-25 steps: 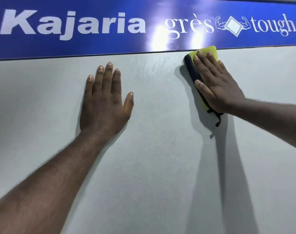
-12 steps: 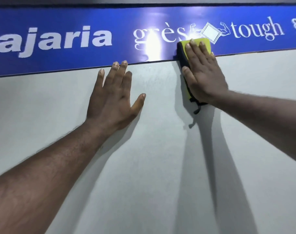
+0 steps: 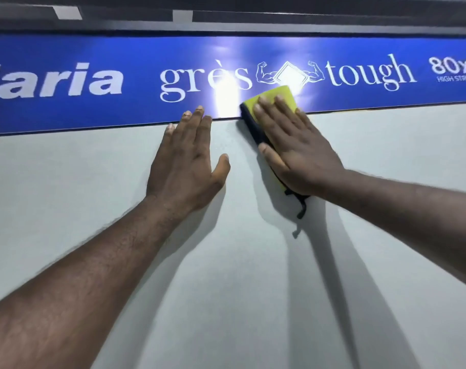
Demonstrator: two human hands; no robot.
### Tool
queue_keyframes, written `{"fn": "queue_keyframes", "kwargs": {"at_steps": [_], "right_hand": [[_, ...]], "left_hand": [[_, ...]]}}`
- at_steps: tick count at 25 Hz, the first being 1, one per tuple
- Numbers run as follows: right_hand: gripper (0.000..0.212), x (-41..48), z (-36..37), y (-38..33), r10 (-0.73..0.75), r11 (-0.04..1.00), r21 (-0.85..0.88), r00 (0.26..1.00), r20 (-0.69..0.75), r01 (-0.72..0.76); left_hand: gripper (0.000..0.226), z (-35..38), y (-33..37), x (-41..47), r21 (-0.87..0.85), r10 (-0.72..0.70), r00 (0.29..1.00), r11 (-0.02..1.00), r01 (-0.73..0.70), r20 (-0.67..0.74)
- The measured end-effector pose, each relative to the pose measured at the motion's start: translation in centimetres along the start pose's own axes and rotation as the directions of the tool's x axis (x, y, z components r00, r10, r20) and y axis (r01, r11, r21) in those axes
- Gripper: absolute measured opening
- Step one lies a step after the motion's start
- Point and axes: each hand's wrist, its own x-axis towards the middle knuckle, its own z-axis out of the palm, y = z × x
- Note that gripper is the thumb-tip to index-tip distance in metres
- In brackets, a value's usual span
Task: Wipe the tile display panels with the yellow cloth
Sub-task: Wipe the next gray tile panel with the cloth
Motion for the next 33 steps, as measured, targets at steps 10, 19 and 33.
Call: {"fn": "queue_keyframes", "kwargs": {"at_steps": [10,19,33], "right_hand": [[0.067,-3.1,-0.5,4.7,-0.268,0.963,-0.034,0.963,0.037,0.269],[0.067,-6.2,-0.6,4.5,-0.146,0.989,-0.033,0.988,0.041,0.147],[0.066,-2.7,-1.1,4.5,0.472,0.876,0.108,0.881,0.014,-0.471]], "left_hand": [[0.084,2.5,1.0,-1.4,0.166,0.01,0.998,0.986,-0.001,-0.056],[0.084,2.7,1.1,-1.4,0.204,0.046,0.997,0.978,-0.034,-0.055],[0.085,2.7,1.0,-1.9,0.159,0.253,0.967,0.954,-0.254,0.023]]}}
